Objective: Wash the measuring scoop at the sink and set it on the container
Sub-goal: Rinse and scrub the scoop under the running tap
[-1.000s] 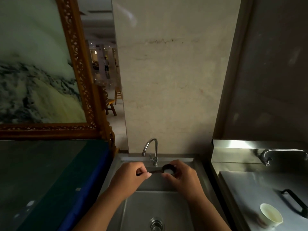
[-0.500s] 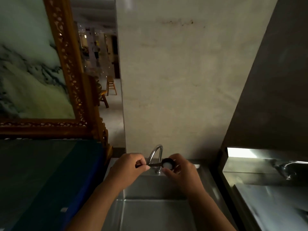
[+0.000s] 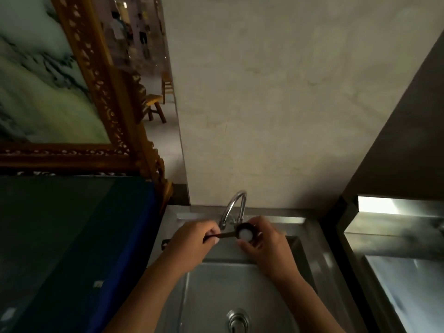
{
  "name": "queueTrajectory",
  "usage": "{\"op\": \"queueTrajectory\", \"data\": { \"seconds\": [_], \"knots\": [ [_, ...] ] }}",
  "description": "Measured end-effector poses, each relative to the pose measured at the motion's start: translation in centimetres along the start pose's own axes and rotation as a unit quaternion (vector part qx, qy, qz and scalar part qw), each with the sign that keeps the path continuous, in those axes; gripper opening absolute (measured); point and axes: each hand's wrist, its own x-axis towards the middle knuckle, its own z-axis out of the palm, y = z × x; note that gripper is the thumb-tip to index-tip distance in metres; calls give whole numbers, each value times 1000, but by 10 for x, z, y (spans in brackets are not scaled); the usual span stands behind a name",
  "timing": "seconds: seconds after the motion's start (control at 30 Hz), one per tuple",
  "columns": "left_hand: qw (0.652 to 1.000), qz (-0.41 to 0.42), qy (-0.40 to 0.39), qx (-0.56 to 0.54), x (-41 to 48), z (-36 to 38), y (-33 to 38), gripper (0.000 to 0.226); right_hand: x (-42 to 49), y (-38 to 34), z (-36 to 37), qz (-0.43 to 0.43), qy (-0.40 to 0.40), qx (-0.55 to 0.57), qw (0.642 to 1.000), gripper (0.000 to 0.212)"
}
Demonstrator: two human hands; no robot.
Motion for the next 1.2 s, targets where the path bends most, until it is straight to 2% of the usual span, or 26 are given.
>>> {"op": "queueTrajectory", "data": {
  "seconds": [0.43, 0.57, 1.0, 1.07, 1.2],
  "knots": [
    [995, -86, -36, -22, -10, 75, -72, 7, -20, 69, 79, 52, -87, -38, 994, 39],
    [992, -108, -51, -34, -7, 91, -96, 7, -21, 85, 107, 68, -92, -22, 993, 38],
    [988, -131, -56, -65, 24, 133, -134, 9, 4, 121, 144, 91, -151, 13, 984, 44],
    [988, -132, -53, -63, 28, 135, -139, 9, 16, 133, 140, 121, -137, 37, 983, 41],
    [988, -133, -45, -68, 36, 141, -150, 9, 50, 157, 140, 187, -75, 70, 977, 22]
  ]
}}
